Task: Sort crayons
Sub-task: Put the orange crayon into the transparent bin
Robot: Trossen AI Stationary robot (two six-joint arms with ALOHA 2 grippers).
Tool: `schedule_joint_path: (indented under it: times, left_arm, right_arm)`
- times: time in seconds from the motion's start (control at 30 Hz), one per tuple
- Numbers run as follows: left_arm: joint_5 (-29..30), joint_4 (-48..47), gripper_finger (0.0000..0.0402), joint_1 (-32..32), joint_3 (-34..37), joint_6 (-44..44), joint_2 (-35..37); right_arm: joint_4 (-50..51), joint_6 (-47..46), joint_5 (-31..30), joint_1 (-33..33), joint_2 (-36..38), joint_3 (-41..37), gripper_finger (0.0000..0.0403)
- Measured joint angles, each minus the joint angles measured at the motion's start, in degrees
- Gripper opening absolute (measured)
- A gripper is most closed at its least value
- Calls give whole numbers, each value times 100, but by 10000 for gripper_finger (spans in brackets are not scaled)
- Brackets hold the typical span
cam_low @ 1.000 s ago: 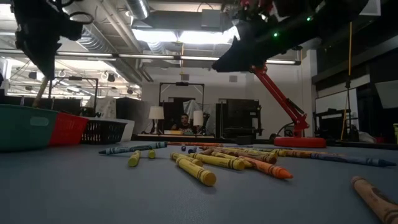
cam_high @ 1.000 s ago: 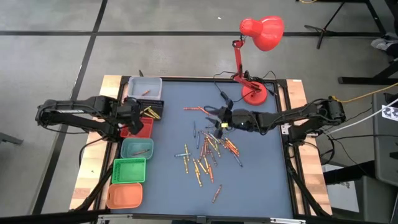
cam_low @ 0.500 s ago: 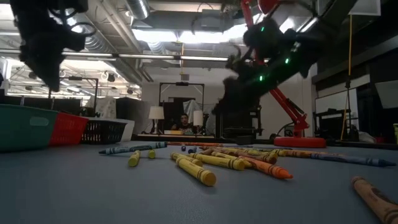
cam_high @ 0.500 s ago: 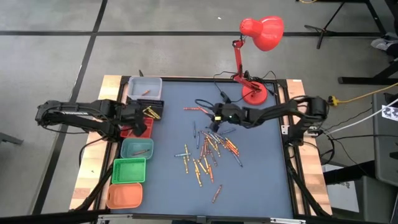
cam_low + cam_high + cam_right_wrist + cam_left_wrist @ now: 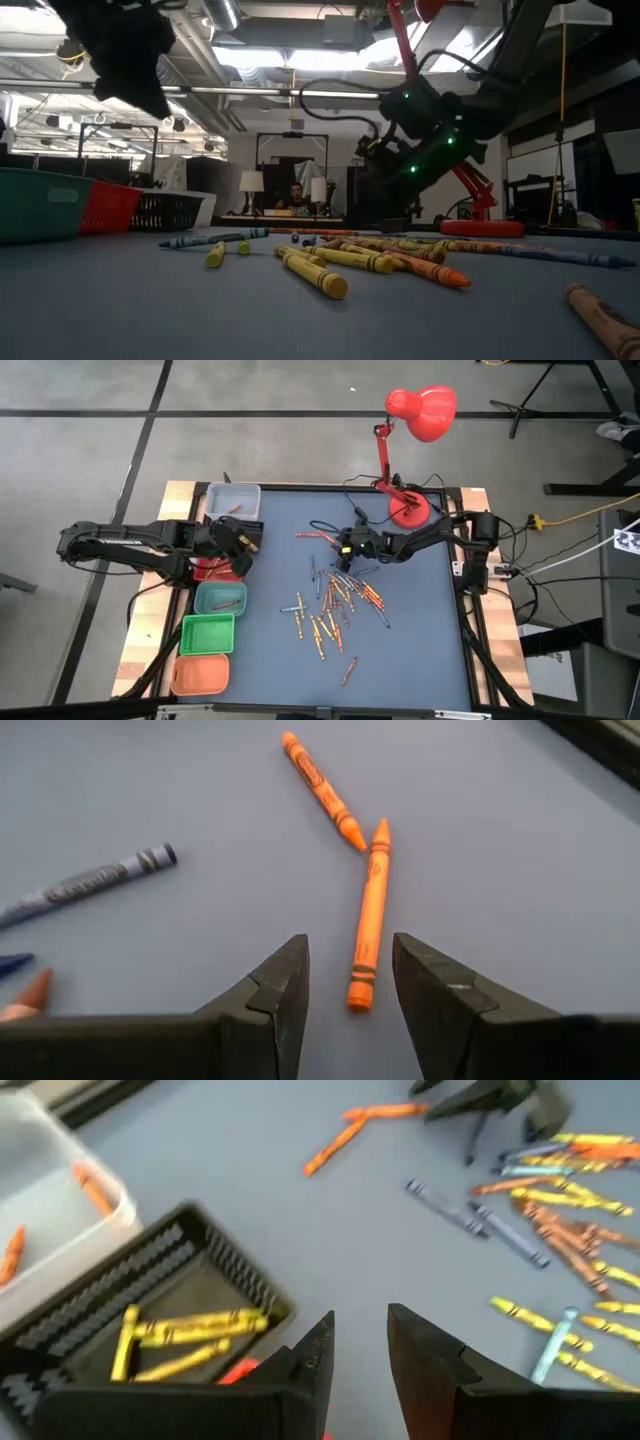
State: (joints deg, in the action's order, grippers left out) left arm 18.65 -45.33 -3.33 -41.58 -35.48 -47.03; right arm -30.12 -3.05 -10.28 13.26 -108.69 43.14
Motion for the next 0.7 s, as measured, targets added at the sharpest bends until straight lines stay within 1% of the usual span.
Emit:
schedule_joint_path:
  times: [0.13,0.37,0.47,0.7]
  left_arm:
    - [0,183,79,0,0,157,0]
    - [0,179,79,0,0,157,0]
    - [0,182,79,-2,0,158,0]
    - [47,214,79,0,0,166,-93]
  right_arm:
    - [-22,-19,57,42,-154,6,145]
    - [-113,-107,298,155,-272,22,139]
    - [-102,-133,312,149,-277,22,119]
    - [-115,-135,377,140,-283,22,51]
